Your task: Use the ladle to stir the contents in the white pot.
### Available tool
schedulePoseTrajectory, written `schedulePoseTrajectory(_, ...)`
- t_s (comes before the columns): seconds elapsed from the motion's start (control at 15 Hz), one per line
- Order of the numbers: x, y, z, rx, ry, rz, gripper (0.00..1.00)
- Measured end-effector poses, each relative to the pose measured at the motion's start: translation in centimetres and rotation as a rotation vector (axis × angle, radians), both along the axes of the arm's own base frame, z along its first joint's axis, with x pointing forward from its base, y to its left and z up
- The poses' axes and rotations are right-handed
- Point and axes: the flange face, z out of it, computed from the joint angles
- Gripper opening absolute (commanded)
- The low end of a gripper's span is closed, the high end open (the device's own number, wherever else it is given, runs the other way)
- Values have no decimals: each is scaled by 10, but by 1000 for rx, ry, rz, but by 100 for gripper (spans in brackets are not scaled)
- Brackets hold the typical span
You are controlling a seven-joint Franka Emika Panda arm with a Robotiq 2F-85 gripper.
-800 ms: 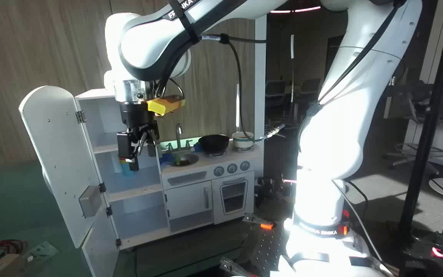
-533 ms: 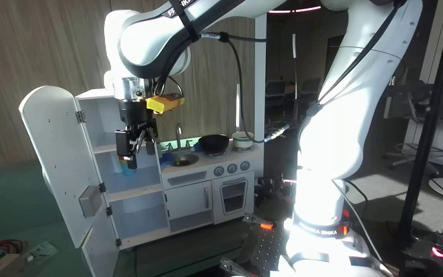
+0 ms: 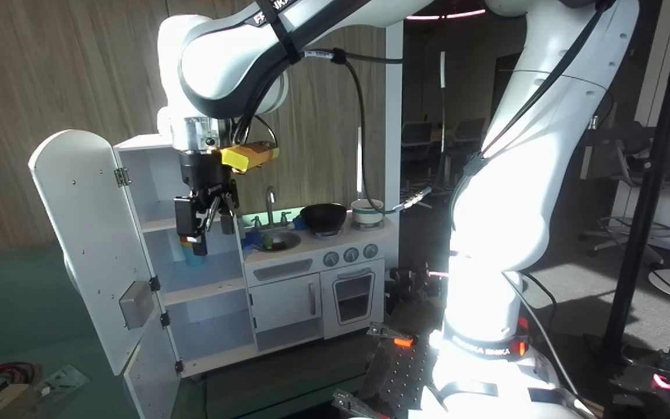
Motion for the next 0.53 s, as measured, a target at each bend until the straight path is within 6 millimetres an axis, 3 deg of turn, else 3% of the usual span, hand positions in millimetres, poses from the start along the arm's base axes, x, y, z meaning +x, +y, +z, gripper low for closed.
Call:
schedulePoseTrajectory(0.2, 2, -9, -6, -3, 12, -21, 100)
schedulePoseTrajectory(0.53, 22, -70, -22, 20, 50, -236, 100)
